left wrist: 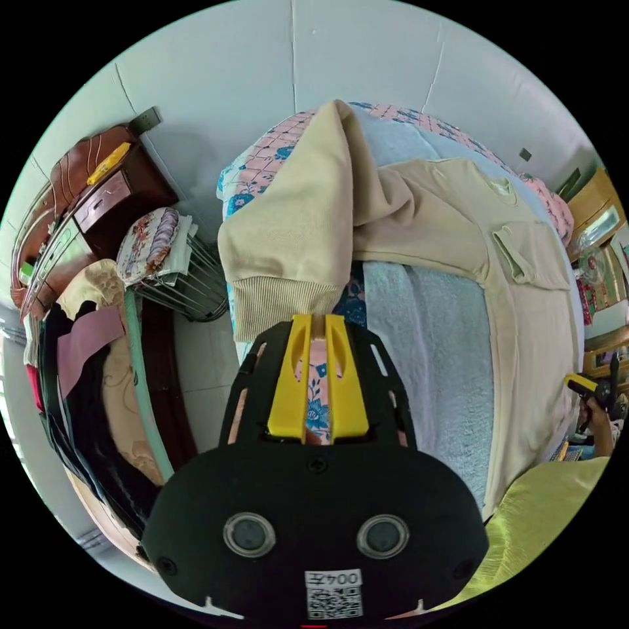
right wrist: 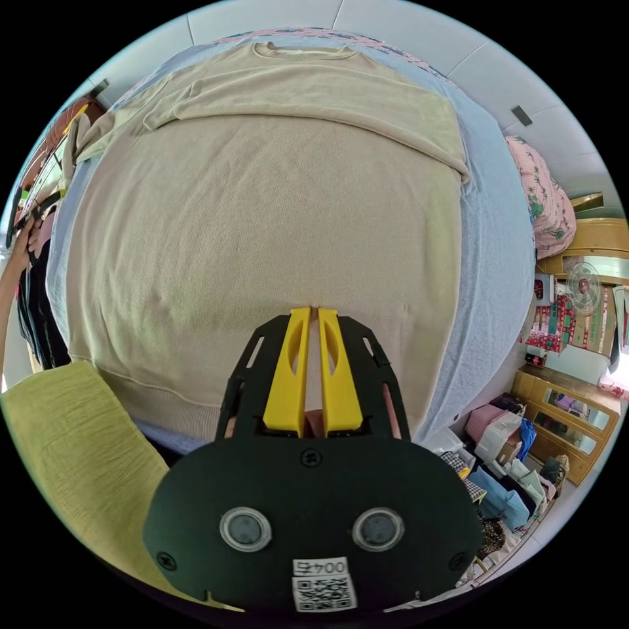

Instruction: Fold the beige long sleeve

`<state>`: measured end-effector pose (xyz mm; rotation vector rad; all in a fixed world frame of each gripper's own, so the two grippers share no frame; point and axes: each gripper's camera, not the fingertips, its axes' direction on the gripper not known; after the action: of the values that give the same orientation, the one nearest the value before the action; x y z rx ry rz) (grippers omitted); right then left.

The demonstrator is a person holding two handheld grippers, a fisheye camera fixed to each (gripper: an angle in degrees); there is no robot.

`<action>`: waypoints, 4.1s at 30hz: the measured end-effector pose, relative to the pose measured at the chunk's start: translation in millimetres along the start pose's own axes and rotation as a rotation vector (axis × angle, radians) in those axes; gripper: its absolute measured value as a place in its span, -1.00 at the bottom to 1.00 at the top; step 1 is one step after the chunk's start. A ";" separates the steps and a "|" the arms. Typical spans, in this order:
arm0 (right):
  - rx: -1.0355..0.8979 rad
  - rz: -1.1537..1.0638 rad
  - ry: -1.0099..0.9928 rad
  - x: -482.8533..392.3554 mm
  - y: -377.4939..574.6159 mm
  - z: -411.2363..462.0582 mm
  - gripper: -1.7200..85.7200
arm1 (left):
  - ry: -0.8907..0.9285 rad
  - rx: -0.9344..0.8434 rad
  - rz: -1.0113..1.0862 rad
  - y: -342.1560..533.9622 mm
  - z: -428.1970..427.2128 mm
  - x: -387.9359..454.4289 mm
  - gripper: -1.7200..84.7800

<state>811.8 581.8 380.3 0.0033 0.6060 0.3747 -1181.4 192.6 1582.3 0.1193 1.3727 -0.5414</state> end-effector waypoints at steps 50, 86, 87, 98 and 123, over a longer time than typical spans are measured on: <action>0.317 0.244 -0.762 326.1 91.3 -99.3 -0.80 | 0.883 -0.298 0.019 -114.1 82.1 412.0 -0.78; 0.351 0.675 -1.123 416.5 -105.4 -39.7 -0.88 | 0.598 0.031 -0.078 277.1 74.3 252.0 -0.72; 0.356 0.656 -1.091 412.7 -110.8 -48.2 -0.88 | 0.586 0.032 -0.072 278.1 75.8 253.4 -0.72; 0.398 -0.125 -0.503 245.7 -273.4 -286.9 -0.88 | 0.267 0.049 0.151 236.2 116.2 292.9 -0.70; 0.267 0.050 -0.533 279.6 -288.3 -60.1 -0.87 | 0.066 0.043 0.251 260.7 135.6 302.5 -0.74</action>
<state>1088.8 402.9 143.2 0.3643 0.1245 0.3207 -918.1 277.7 1264.0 0.3418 1.3860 -0.3590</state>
